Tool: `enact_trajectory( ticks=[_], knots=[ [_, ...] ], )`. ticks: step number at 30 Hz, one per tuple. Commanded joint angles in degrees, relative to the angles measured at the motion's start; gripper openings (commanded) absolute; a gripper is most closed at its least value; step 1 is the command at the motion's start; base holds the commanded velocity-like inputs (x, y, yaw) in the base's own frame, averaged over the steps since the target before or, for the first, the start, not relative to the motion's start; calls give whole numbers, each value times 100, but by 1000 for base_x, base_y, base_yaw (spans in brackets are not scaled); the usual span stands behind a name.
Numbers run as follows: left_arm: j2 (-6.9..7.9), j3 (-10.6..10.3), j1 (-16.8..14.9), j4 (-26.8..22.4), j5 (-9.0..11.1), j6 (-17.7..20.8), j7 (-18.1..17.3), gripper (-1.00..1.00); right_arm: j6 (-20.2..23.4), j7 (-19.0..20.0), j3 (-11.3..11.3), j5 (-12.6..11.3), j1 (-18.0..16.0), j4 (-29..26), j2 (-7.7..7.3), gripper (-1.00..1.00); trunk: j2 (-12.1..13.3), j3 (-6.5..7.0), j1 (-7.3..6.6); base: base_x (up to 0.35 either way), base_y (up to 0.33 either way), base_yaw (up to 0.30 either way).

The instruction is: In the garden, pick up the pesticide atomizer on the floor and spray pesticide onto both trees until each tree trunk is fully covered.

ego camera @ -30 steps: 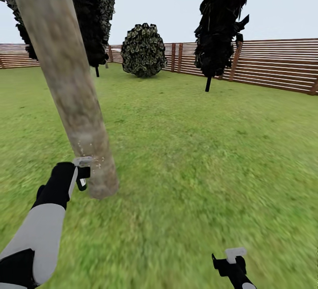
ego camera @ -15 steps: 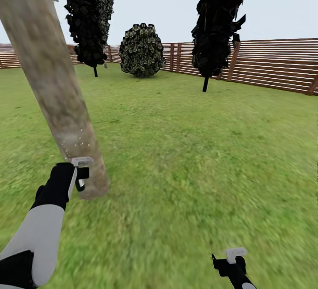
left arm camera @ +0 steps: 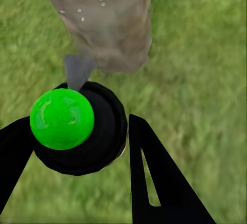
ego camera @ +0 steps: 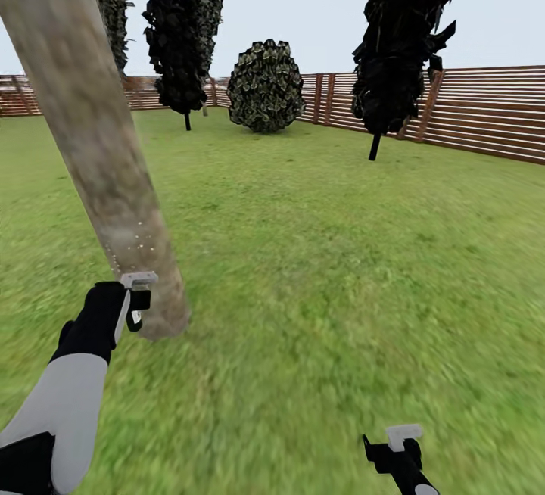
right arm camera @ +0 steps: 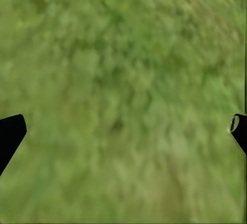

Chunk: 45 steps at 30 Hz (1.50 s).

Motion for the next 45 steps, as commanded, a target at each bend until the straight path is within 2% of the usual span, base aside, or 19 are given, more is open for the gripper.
enact_trajectory(
  ticks=[1,5,12,18,23,27,33,38,42,45],
  knots=[
    [11,21,1,7,-32,22,-32,-100,-10,-33,48,-8,-3,3,0,100,-2,-5,0,99,-264,36],
    [203,31,266,16,-28,6,-24,-100,-10,-32,48,-8,-3,3,0,100,-2,-5,0,91,-264,7],
    [156,7,393,53,-18,-17,-19,-100,-10,-33,48,-8,-3,3,0,100,-2,-5,0,85,-267,17],
    [155,2,405,13,-23,-25,-15,-100,-10,-33,48,-8,-3,3,0,100,-2,-5,0,153,-253,236],
    [226,26,421,0,-34,-32,-20,-100,-10,-31,48,-8,-3,3,0,100,-2,-5,0,181,-238,274],
    [205,-6,802,28,-34,-61,27,-100,-10,-32,48,-8,-3,3,0,100,-2,-5,0,176,-238,142],
    [189,16,912,60,-34,-72,38,-100,-10,-33,48,-8,-3,3,0,100,-2,-5,0,114,-257,12],
    [240,59,915,53,-37,-81,54,-100,-10,-32,48,-8,-3,3,0,100,-2,-5,0,122,-261,130],
    [448,168,916,60,-30,-123,49,-100,-10,-33,48,-8,-3,3,0,100,-2,-5,0,173,-244,264],
    [447,184,916,204,-22,-349,55,-100,-10,-33,48,-8,-3,3,1,100,-2,-5,0,179,-240,276]
  ],
)
